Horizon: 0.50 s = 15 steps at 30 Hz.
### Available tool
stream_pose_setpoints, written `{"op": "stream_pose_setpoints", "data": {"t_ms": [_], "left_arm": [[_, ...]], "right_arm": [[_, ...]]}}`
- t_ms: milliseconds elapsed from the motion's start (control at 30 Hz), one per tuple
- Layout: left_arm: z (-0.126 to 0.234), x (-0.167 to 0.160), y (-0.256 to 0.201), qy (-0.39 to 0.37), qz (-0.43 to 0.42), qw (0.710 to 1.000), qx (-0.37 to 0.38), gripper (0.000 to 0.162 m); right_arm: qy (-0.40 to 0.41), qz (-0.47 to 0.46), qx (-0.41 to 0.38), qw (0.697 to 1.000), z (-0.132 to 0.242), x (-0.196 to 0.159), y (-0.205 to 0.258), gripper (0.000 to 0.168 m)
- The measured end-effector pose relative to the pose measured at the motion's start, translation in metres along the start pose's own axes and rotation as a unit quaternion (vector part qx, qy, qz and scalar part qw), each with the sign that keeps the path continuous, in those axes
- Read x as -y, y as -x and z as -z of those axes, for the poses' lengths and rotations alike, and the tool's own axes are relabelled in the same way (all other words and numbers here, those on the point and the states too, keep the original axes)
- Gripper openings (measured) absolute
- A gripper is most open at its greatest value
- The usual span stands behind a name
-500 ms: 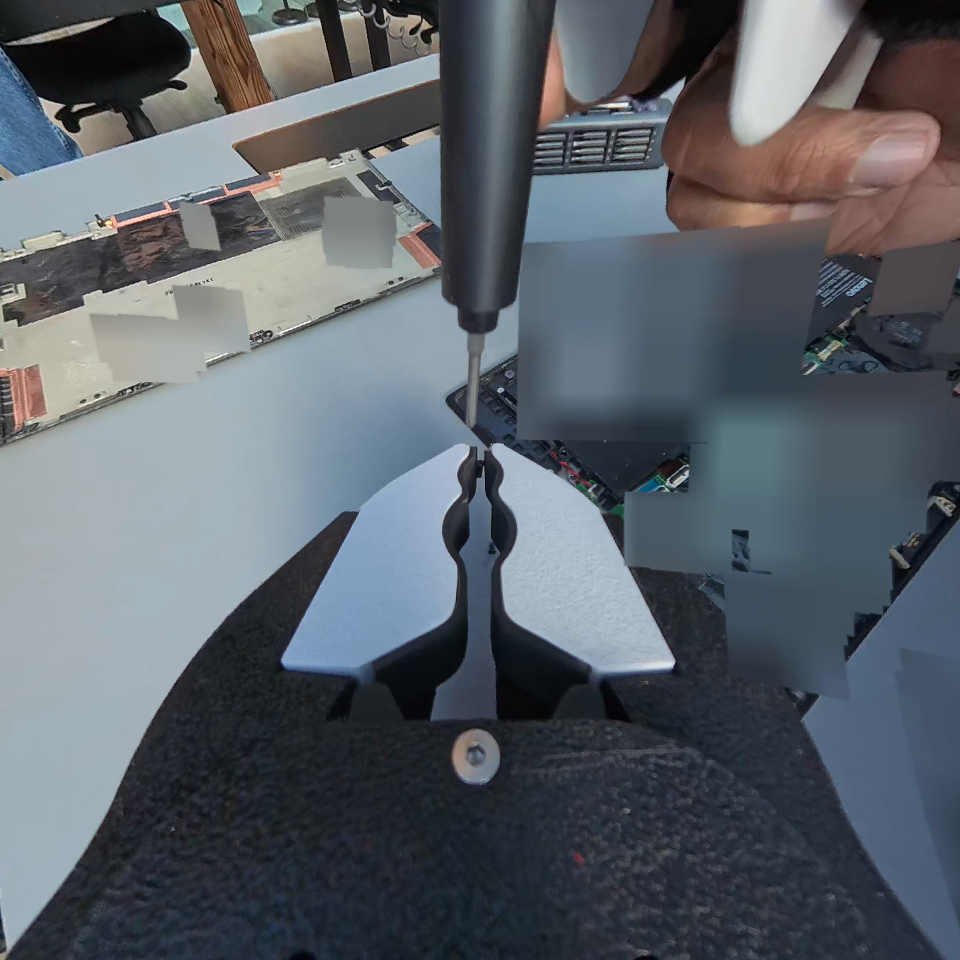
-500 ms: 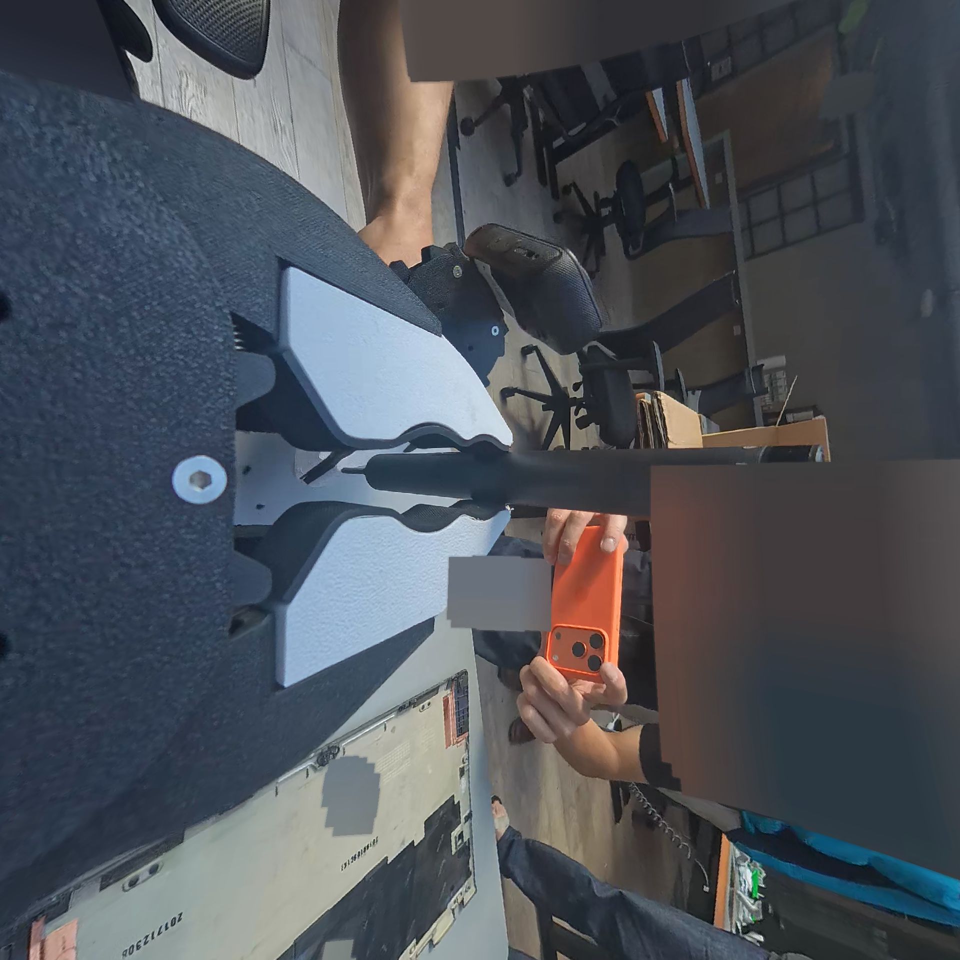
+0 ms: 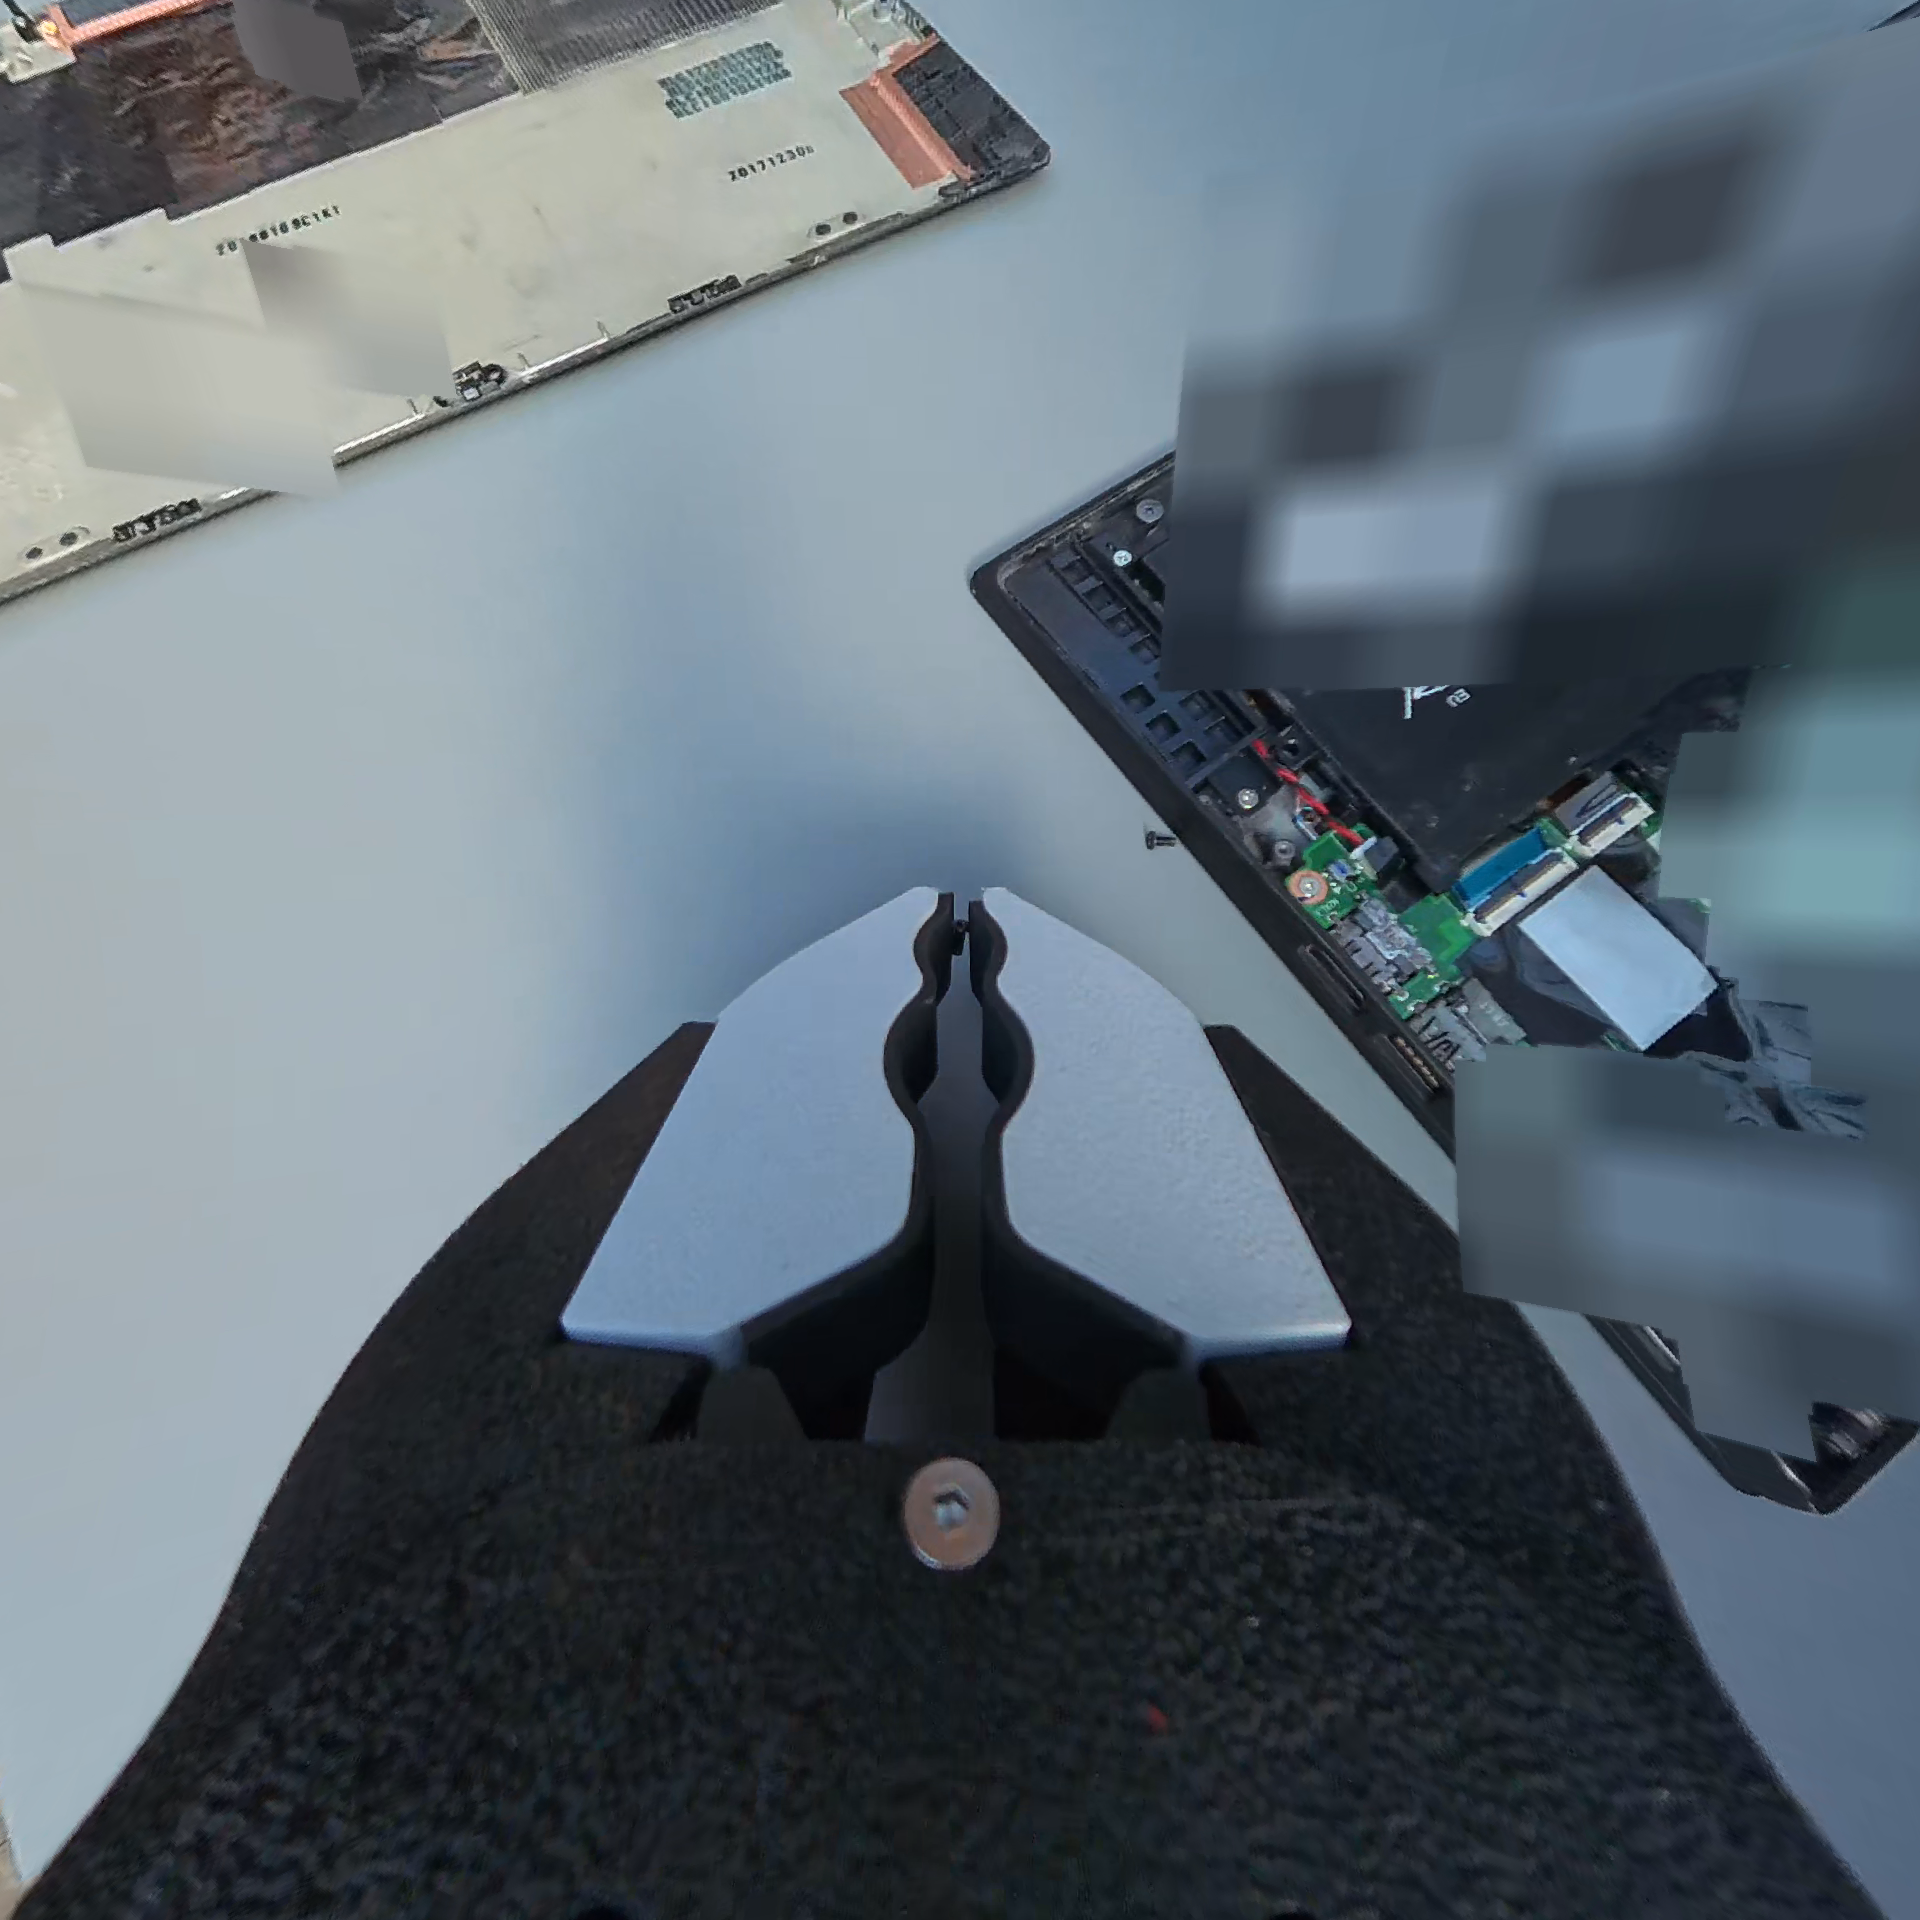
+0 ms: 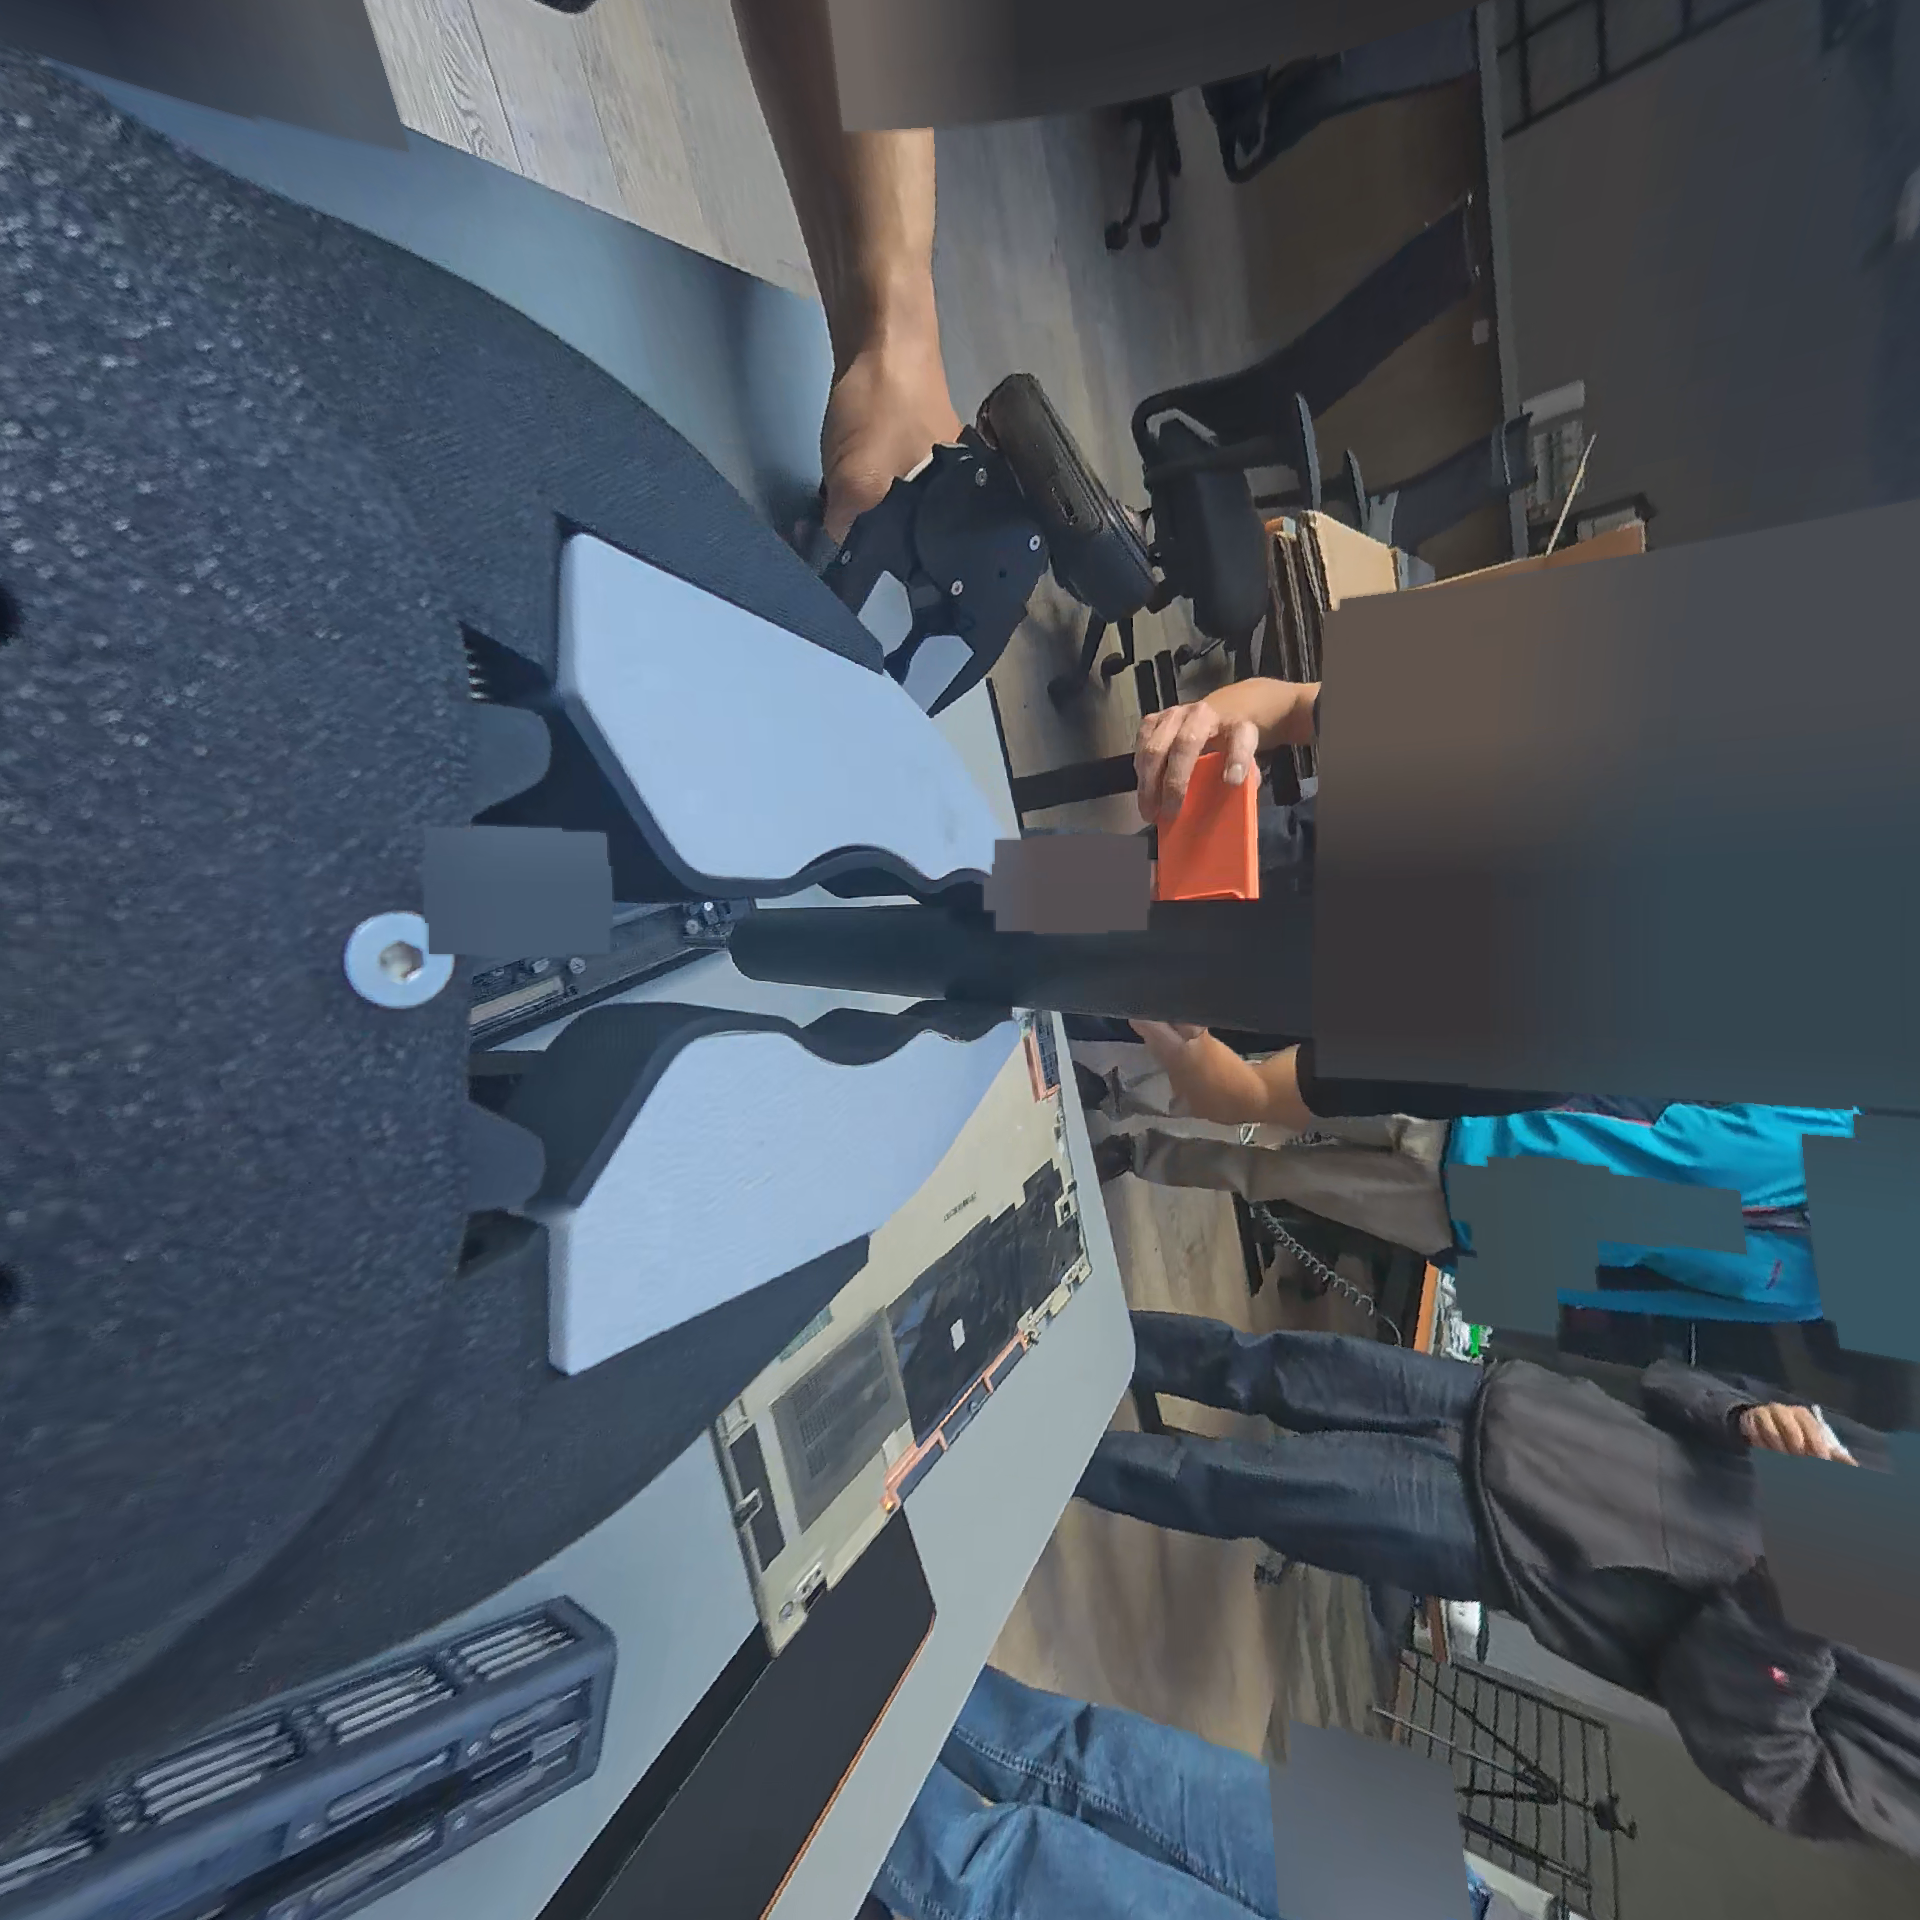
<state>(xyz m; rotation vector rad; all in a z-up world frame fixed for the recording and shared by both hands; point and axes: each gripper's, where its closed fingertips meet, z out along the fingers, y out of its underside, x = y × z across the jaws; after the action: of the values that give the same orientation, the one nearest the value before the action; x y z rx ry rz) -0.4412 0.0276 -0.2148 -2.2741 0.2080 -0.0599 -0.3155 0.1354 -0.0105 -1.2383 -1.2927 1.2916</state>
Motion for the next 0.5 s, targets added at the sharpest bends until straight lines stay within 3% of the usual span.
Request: {"op": "stream_pose_setpoints", "data": {"t_ms": [233, 333, 400, 500], "left_arm": [[-0.003, -0.002, -0.004, 0.008, 0.004, 1.0, -0.003, 0.004], [-0.004, -0.004, -0.004, 0.019, -0.004, 1.0, 0.007, 0.019], [-0.004, -0.005, -0.004, 0.023, -0.003, 1.0, 0.009, 0.041], [0.001, 0.0, -0.006, 0.016, -0.007, 1.0, 0.005, 0.044]], "right_arm": [[0.004, -0.012, -0.031, 0.999, 0.04, -0.016, -0.018, 0.017], [0.001, -0.015, -0.036, 0.999, 0.05, -0.019, -0.021, 0.017], [0.0, -0.015, -0.039, 0.999, 0.056, -0.02, -0.023, 0.017], [0.001, -0.015, -0.046, 0.999, 0.066, -0.022, -0.025, 0.017]]}}
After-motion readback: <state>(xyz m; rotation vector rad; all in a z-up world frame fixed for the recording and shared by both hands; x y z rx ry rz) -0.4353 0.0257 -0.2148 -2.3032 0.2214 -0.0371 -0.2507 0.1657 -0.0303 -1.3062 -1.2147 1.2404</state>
